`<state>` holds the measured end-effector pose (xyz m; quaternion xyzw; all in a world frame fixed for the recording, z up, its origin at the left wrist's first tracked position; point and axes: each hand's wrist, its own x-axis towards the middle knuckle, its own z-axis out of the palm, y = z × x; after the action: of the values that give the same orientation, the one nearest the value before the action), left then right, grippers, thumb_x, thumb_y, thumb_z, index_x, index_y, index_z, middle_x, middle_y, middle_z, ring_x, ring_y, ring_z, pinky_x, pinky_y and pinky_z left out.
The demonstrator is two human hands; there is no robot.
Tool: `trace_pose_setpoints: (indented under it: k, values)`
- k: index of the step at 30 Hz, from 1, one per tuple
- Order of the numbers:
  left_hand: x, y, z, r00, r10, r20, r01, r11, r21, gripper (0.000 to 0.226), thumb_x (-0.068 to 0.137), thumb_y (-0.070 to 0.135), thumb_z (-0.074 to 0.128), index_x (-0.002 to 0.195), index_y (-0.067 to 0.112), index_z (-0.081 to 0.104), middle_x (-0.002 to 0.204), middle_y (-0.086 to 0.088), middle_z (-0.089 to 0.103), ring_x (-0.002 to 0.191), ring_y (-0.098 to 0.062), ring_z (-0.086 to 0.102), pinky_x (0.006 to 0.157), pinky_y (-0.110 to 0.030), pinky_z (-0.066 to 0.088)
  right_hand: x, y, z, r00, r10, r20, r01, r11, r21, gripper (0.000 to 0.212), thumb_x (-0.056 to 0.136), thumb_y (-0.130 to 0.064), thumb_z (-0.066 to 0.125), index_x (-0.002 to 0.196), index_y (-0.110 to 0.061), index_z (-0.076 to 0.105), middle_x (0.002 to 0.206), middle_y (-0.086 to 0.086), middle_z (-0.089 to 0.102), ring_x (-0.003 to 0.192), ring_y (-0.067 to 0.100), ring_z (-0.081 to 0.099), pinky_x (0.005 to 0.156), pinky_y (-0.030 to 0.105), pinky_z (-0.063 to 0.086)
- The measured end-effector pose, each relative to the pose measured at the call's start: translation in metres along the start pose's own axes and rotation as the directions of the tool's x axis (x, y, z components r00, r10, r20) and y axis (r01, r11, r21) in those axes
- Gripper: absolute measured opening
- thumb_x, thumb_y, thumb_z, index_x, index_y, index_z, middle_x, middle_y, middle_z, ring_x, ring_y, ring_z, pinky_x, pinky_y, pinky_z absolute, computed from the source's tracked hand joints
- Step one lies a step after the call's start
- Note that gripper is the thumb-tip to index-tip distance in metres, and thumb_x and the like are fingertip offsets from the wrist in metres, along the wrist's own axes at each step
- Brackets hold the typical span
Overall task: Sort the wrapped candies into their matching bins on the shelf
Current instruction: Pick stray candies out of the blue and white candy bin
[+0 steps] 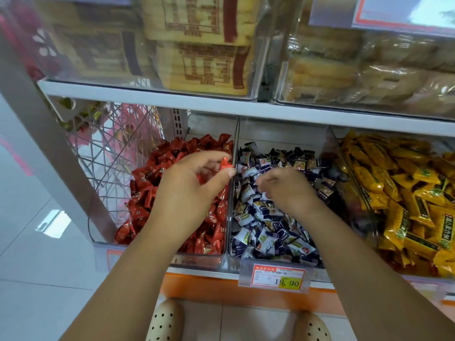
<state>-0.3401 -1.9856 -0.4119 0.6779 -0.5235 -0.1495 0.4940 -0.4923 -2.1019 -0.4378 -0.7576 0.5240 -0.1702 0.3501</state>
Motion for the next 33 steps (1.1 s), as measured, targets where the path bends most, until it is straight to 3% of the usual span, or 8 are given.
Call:
trace_pose_setpoints:
  k: [5, 9, 13, 17, 23, 26, 31, 33]
  values:
    - [0.001, -0.004, -0.003, 0.999, -0.045, -0.023, 0.044, 0.998, -0.033, 0.018, 0.085, 0.034, 0.066, 0.102, 0.038, 0.069, 0.084, 0.020, 0.063, 0.081, 0.009, 0.055, 0.070, -0.002, 0.037, 0.007, 0.006, 0.037, 0.993, -0.088, 0.074, 0.111, 0.904, -0.412, 0.047, 0.094, -0.046, 0.051, 0.130, -0.015, 0.055, 0.124, 0.009, 0.060, 0.131, 0.027, 0.033, 0.093, 0.037, 0.044]
    - [-0.001, -0.005, -0.003, 0.999, -0.035, -0.012, 0.034, 0.999, -0.025, 0.019, 0.085, 0.035, 0.066, 0.104, 0.038, 0.068, 0.086, 0.020, 0.063, 0.083, 0.008, 0.054, 0.072, -0.005, 0.038, 0.009, 0.008, 0.037, 0.987, -0.046, 0.156, 0.122, 0.842, -0.525, 0.051, 0.091, -0.045, 0.056, 0.136, -0.022, 0.048, 0.136, 0.006, 0.048, 0.131, 0.027, 0.027, 0.098, 0.041, 0.041]
    - [-0.004, -0.004, -0.005, 0.999, -0.041, -0.012, 0.041, 0.999, -0.022, 0.019, 0.085, 0.036, 0.065, 0.104, 0.039, 0.067, 0.086, 0.022, 0.062, 0.083, 0.009, 0.053, 0.071, -0.001, 0.037, 0.004, 0.007, 0.035, 0.987, -0.060, 0.146, 0.117, 0.897, -0.426, 0.040, 0.084, -0.037, 0.066, 0.121, -0.023, 0.058, 0.113, 0.000, 0.057, 0.121, 0.025, 0.033, 0.094, 0.040, 0.043]
    - [-0.005, -0.001, -0.005, 0.999, -0.041, -0.008, 0.041, 0.999, -0.031, 0.019, 0.086, 0.032, 0.066, 0.105, 0.035, 0.068, 0.083, 0.020, 0.061, 0.081, 0.009, 0.053, 0.069, -0.002, 0.037, -0.003, 0.003, 0.029, 0.977, -0.001, 0.215, 0.054, 0.969, -0.242, 0.040, 0.080, -0.043, 0.067, 0.117, -0.033, 0.054, 0.087, -0.010, 0.033, 0.106, 0.020, 0.036, 0.097, 0.036, 0.040]
    - [-0.004, 0.003, -0.003, 0.999, -0.032, 0.013, 0.032, 0.999, -0.003, 0.019, 0.087, 0.030, 0.065, 0.106, 0.035, 0.067, 0.085, 0.021, 0.062, 0.082, 0.012, 0.053, 0.068, 0.000, 0.035, 0.000, 0.004, 0.033, 0.963, -0.071, 0.259, 0.086, 0.995, -0.046, 0.042, 0.076, -0.029, 0.076, 0.110, -0.031, 0.052, 0.104, -0.012, 0.055, 0.113, 0.021, 0.050, 0.097, 0.041, 0.045]
    - [0.000, 0.001, -0.004, 0.998, -0.038, 0.045, 0.037, 0.999, 0.014, 0.020, 0.087, 0.034, 0.064, 0.107, 0.037, 0.067, 0.087, 0.020, 0.064, 0.084, 0.009, 0.054, 0.068, 0.000, 0.036, -0.002, 0.005, 0.019, 0.982, -0.060, 0.178, 0.049, 0.997, 0.065, 0.043, 0.077, -0.022, 0.078, 0.116, -0.025, 0.060, 0.126, 0.001, 0.057, 0.118, 0.019, 0.054, 0.092, 0.028, 0.043]
    - [0.002, 0.002, -0.004, 0.994, -0.040, 0.104, 0.037, 0.999, 0.038, 0.027, 0.091, 0.037, 0.057, 0.118, 0.041, 0.063, 0.104, 0.024, 0.061, 0.096, 0.016, 0.051, 0.072, 0.003, 0.033, -0.010, 0.009, -0.008, 0.996, -0.025, 0.085, 0.011, 0.988, 0.154, 0.037, 0.079, -0.032, 0.077, 0.112, -0.029, 0.061, 0.138, -0.001, 0.050, 0.124, 0.014, 0.049, 0.086, 0.024, 0.039]
    - [0.001, 0.003, -0.003, 0.993, -0.023, 0.118, 0.018, 0.999, 0.038, 0.028, 0.093, 0.035, 0.055, 0.119, 0.043, 0.060, 0.094, 0.024, 0.059, 0.089, 0.013, 0.052, 0.068, 0.003, 0.033, -0.011, 0.011, -0.012, 0.999, 0.019, 0.050, -0.028, 0.984, 0.173, 0.037, 0.078, -0.035, 0.077, 0.111, -0.029, 0.060, 0.134, 0.001, 0.053, 0.115, 0.013, 0.055, 0.086, 0.026, 0.042]
